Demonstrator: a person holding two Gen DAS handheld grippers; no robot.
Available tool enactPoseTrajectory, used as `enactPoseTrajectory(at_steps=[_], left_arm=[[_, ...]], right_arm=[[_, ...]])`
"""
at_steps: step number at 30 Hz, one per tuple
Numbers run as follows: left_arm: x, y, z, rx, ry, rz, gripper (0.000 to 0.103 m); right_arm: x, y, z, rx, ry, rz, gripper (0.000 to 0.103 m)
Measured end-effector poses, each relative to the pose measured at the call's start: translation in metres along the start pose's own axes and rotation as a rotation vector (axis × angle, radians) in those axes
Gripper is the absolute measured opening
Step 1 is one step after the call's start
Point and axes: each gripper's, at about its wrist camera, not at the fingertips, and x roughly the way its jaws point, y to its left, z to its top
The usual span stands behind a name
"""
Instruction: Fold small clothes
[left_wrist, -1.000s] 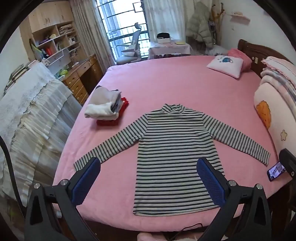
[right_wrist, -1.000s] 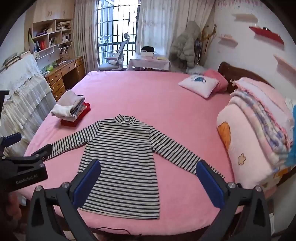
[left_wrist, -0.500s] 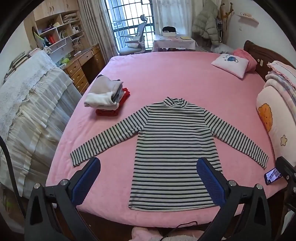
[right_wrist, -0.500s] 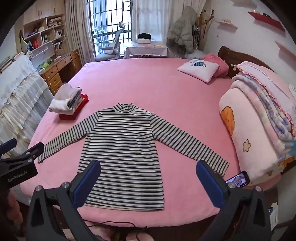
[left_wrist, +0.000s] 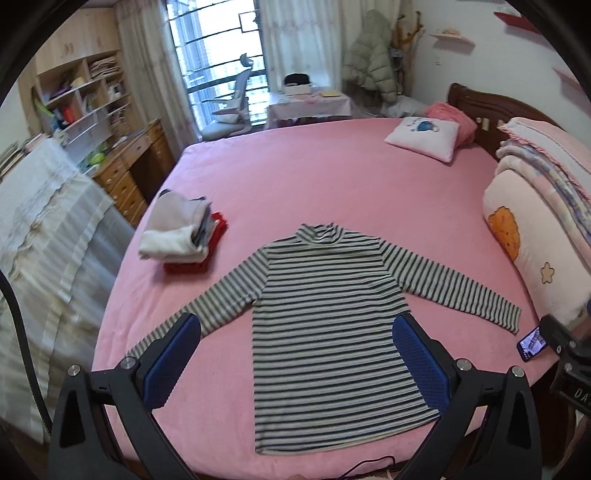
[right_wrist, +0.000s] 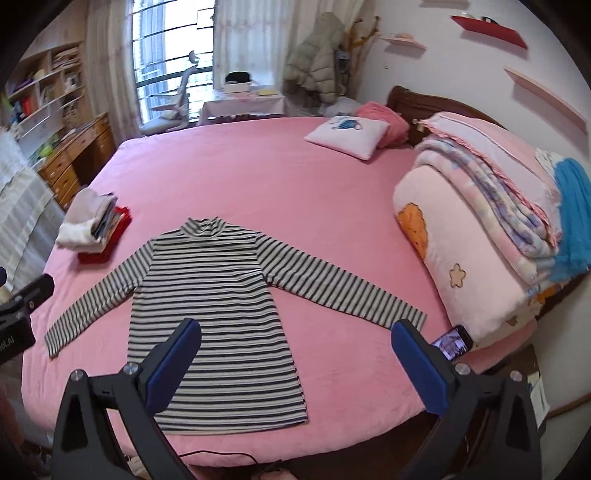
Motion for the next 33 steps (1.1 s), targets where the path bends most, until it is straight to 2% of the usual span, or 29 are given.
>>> enactPoseTrajectory(at_steps=[6, 12, 20, 33], left_arm=[[0.017, 0.012, 0.013, 0.044, 0.002, -0.064, 0.103], [0.034, 0.022, 0.021, 0.059, 0.030, -0.115, 0.103], [0.028, 0.018, 0.019, 0.050, 0.010, -0.113, 0.103], [0.014, 0.012, 0.001, -0.023, 0.039, -0.118, 0.103]], right_arm=[[-0.003, 0.013, -0.001, 0.062, 0.019, -0.046, 0.103], [-0.004, 0.028, -0.004, 0.065, 0.038, -0.068, 0.103], [-0.011, 0.031, -0.004, 0.068, 0.023, -0.065, 0.103], [-0.022, 0.028, 0.003, 0.001, -0.017, 0.013, 0.103]])
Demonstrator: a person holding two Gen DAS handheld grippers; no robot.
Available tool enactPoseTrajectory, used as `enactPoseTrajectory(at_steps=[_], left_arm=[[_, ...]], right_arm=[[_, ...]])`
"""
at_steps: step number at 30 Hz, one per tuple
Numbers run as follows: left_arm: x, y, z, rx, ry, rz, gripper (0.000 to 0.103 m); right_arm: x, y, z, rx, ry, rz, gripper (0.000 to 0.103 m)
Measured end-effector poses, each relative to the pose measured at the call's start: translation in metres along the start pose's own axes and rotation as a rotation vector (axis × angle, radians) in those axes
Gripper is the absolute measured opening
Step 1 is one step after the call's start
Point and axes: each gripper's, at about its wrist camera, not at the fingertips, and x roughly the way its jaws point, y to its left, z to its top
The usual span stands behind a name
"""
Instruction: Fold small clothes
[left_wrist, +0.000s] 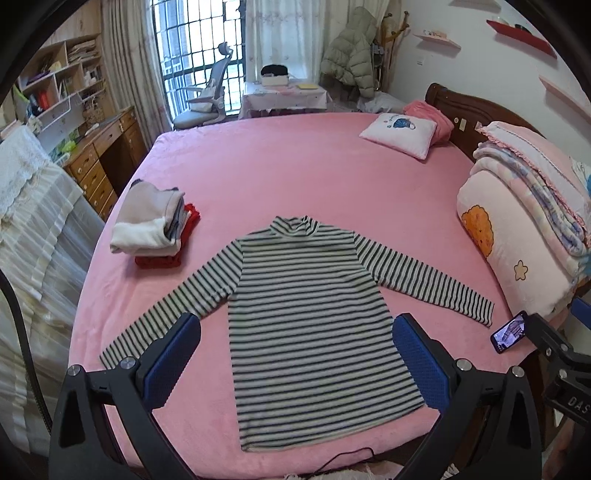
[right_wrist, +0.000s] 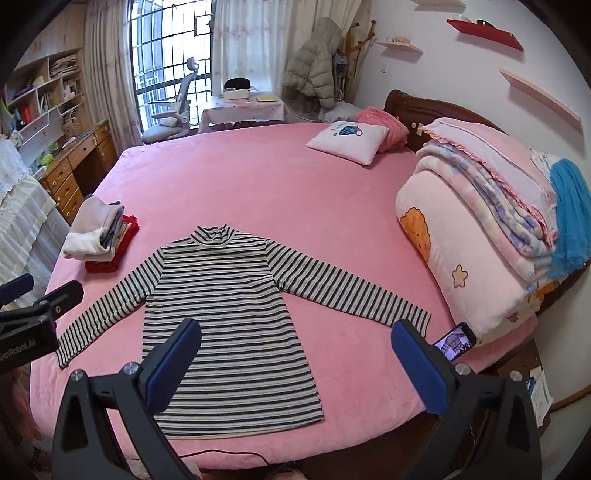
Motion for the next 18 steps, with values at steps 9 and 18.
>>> enactPoseTrajectory(at_steps=[9, 18], left_arm=[[-0.019, -0.001, -0.016, -0.047, -0.020, 0.039, 0.103], [-0.034, 0.001, -0.027, -0.104, -0.033, 0.060, 0.103]], right_arm=[[-0.003, -0.001, 0.002, -0.041, -0.010, 0.080, 0.103], [-0.011, 0.002, 0.001, -0.089, -0.048, 0.118, 0.103]])
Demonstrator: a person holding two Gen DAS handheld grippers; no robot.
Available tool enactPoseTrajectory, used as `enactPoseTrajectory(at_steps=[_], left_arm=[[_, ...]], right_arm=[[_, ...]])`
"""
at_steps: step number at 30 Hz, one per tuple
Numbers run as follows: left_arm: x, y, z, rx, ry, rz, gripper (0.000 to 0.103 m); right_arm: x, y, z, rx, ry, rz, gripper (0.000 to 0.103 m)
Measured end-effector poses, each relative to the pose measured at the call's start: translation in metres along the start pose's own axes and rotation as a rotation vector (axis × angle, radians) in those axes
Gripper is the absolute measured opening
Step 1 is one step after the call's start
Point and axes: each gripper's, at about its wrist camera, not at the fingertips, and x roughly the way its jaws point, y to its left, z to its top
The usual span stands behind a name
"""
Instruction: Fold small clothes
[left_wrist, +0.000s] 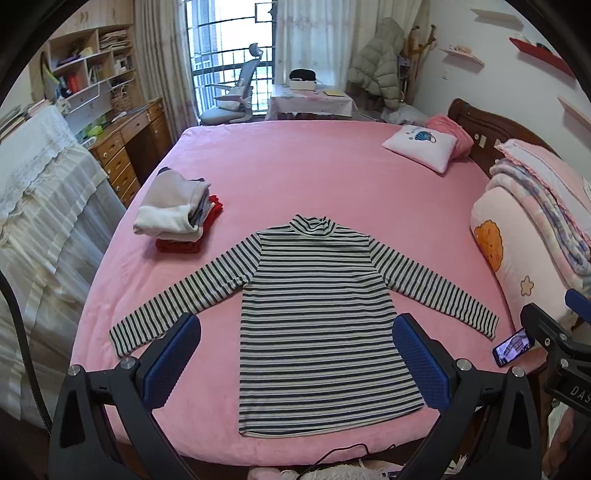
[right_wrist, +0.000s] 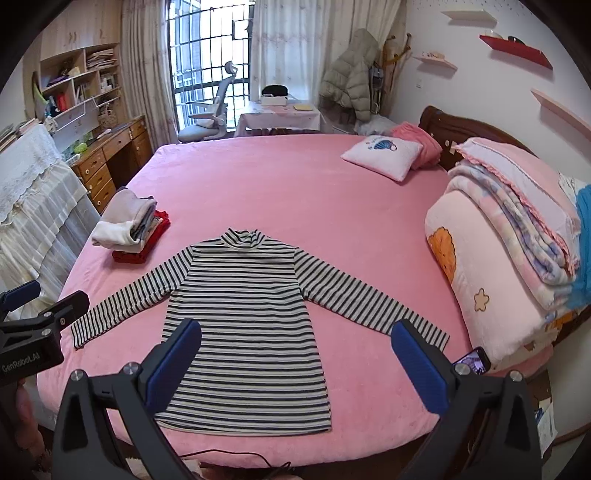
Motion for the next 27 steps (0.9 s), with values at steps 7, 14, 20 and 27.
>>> enactPoseTrajectory(at_steps=[7, 14, 20, 27], left_arm=[[-0.004, -0.005, -0.002, -0.024, 0.001, 0.010, 0.103], [-0.004, -0.017, -0.003, -0.049, 0.021, 0.032, 0.103], [-0.007, -0.024, -0.007, -0.094, 0.038, 0.043, 0.103], [-0.010, -0.044, -0.015, -0.090, 0.057, 0.073, 0.103]], right_arm=[[-0.002, -0.009, 0.003, -0.017, -0.027, 0.004, 0.103], [0.002, -0.016, 0.007, -0.039, -0.021, 0.012, 0.103], [0.004, -0.029, 0.008, -0.063, -0.016, 0.041, 0.103], [0.008, -0.045, 0.007, -0.079, 0.005, 0.104, 0.103]])
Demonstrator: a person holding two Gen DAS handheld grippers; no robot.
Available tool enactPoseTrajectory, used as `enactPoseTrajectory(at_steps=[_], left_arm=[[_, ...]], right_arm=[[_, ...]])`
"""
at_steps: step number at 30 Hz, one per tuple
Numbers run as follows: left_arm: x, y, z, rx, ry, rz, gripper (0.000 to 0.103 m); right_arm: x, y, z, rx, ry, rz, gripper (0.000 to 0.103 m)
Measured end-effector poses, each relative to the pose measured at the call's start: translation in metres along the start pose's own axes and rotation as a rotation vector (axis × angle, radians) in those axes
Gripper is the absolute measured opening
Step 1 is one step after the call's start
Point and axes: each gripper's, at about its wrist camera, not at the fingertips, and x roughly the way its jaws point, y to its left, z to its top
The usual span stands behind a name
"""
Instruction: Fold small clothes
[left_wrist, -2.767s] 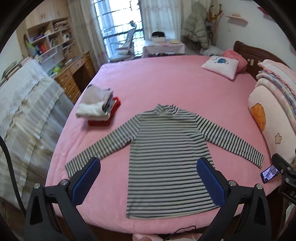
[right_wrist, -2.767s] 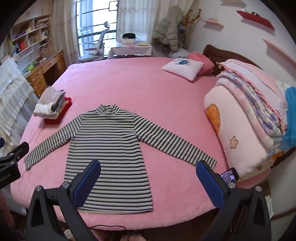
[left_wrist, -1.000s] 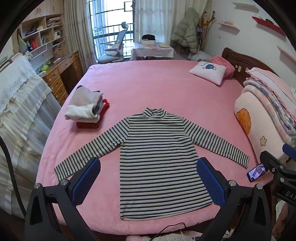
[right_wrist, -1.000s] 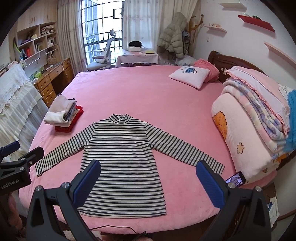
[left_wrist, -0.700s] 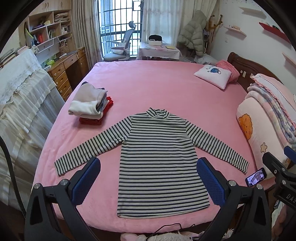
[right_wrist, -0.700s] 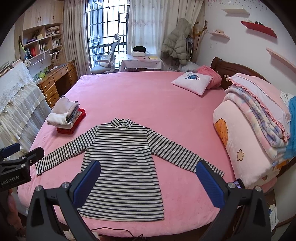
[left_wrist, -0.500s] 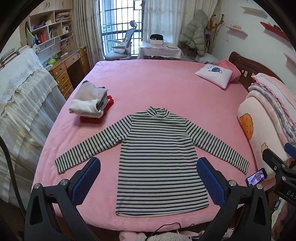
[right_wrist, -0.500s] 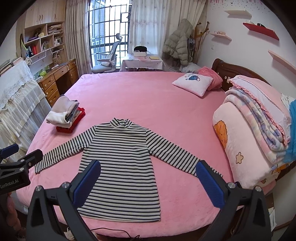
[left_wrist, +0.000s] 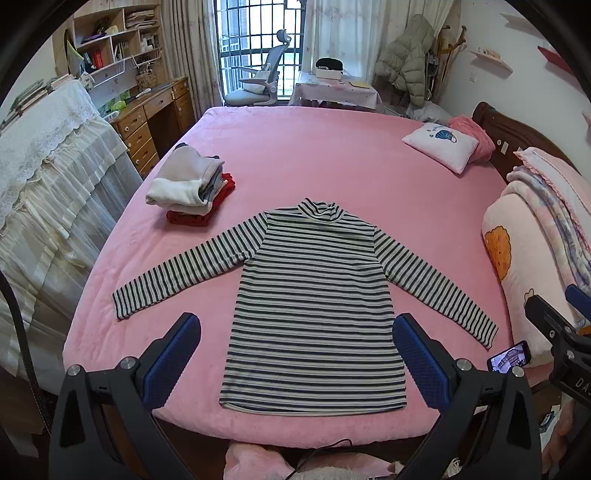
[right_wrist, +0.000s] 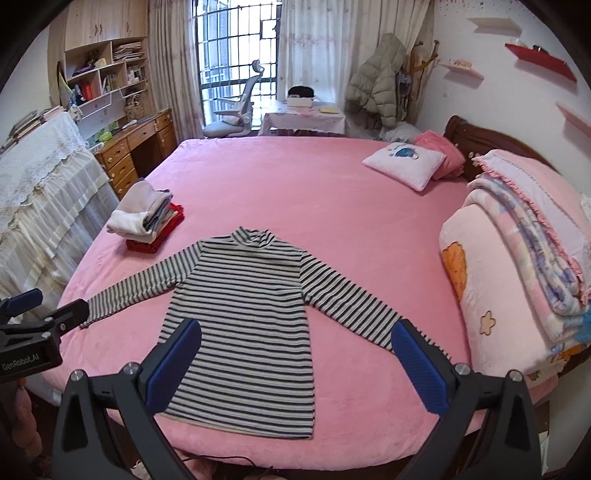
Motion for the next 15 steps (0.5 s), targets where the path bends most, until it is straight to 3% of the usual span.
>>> enactPoseTrajectory(at_steps=[8, 15], left_arm=[[-0.003, -0.012, -0.008, -0.008, 0.022, 0.013, 0.103], [0.015, -0.028, -0.005, 0.059, 0.072, 0.047, 0.103]], right_arm=[[0.003, -0.016, -0.007, 0.001, 0.010, 0.022, 0.103], [0.016, -0.036, -0.016, 0.066, 0.038, 0.044, 0.103]])
